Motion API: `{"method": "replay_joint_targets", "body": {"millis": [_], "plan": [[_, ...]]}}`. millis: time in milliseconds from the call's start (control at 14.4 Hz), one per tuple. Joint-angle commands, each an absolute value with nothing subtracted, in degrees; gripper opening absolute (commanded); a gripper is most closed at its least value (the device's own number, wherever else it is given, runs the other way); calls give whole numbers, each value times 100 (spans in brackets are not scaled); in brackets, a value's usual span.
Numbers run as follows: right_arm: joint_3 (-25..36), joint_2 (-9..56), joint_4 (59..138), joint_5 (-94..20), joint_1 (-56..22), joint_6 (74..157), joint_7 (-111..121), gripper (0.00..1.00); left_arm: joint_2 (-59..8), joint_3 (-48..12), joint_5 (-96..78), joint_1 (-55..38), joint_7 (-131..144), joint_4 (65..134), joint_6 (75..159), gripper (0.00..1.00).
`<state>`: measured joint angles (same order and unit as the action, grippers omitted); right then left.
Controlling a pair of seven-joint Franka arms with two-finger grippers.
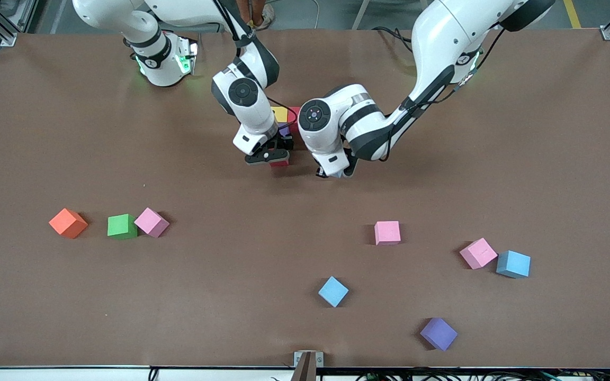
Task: Arrange 11 blocks into digit 3
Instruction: 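Lower the pink cube below the purple cube and open the right gripper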
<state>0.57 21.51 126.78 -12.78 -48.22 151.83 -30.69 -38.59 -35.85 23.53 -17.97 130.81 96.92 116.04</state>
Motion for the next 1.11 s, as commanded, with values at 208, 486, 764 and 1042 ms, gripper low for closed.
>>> {"method": "replay_joint_targets", "body": {"millis": [208,486,764,1042], "plan": [[97,2074,12981,-1345,-4930,15275,-3094,26,-3674,-3612,2461,-1767,13060,9870,11646,18],[97,2065,13008,-1345,-4966,15267,-3094,26,-3674,-3612,2461,-1784,13052,9870,11637,18],[97,2065,13025,-1345,-4975,15249,-3085,26,-3674,-3612,2461,-1793,13052,9870,11628,18],[97,2048,12982,-1354,-4948,15109,-3172,100,-3674,-3612,2461,-1793,13061,9870,11619,18]]}}
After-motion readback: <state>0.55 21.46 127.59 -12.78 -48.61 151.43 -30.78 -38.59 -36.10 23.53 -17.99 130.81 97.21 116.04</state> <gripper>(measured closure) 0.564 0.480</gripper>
